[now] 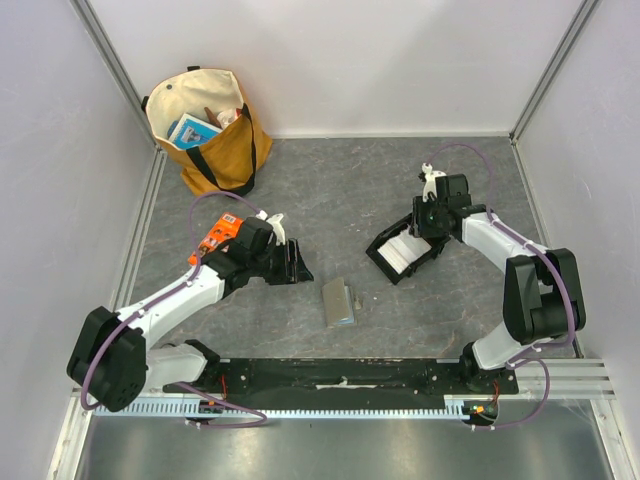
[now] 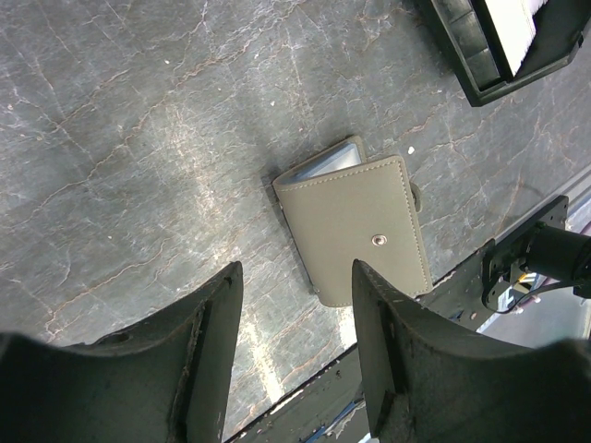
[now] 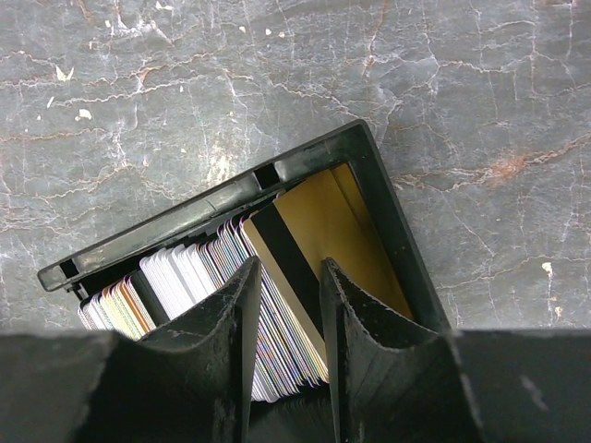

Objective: Put the credit cards into the card holder
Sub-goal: Pick up the credit card from the storage box.

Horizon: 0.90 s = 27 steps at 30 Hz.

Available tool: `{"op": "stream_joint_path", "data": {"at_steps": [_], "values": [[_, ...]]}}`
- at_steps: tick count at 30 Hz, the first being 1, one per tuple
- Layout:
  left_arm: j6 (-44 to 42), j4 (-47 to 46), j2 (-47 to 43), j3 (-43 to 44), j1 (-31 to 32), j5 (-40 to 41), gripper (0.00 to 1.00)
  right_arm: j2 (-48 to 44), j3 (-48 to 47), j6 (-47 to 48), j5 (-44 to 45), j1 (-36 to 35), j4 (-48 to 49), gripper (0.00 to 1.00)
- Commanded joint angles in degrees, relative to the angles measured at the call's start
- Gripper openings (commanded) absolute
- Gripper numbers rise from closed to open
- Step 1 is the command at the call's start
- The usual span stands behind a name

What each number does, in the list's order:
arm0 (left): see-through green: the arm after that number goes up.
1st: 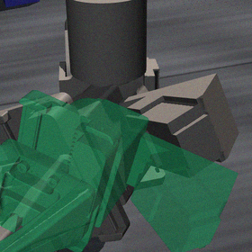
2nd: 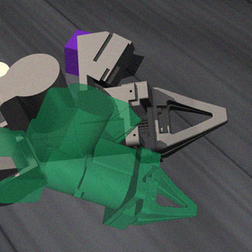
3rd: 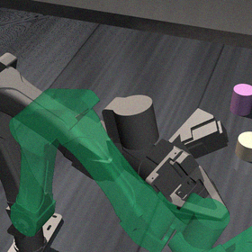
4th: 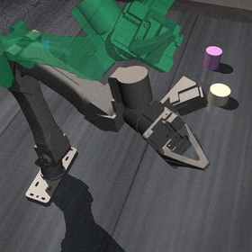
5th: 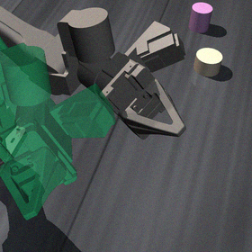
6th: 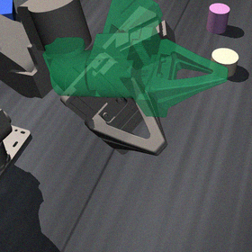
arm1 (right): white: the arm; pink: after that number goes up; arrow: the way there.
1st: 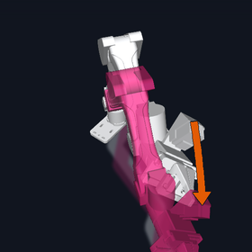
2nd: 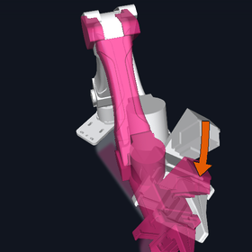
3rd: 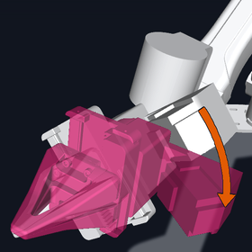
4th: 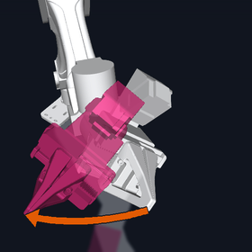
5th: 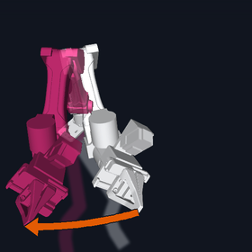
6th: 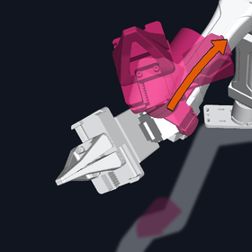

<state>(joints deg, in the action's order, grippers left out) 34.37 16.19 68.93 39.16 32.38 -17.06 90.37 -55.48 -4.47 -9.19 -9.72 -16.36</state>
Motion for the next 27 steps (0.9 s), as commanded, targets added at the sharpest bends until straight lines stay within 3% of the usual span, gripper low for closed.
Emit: {"op": "stream_joint_path", "data": {"at_steps": [1, 17, 21, 27], "values": [[-2.11, -1.42, 0.51, 0.48, 0.05, -1.22, 0.57, -1.86, 0.29, -0.36, -2.15, 0.49, -0.69, 0.36], [-2.29, -1.68, 1.91, 0.74, 0.05, -1.49, 0.57, -2.13, -0.33, -0.63, -4.35, 2.42, -0.95, 0.20], [-2.29, -1.68, 2.00, 0.83, 0.05, -1.40, 0.57, -2.13, -0.94, -1.24, -0.49, 2.42, -1.04, 0.14], [-2.29, -1.68, 1.91, 0.75, 0.05, -1.22, 0.57, -1.42, -2.43, -2.65, 3.56, 2.42, -0.60, 0.13]]}}
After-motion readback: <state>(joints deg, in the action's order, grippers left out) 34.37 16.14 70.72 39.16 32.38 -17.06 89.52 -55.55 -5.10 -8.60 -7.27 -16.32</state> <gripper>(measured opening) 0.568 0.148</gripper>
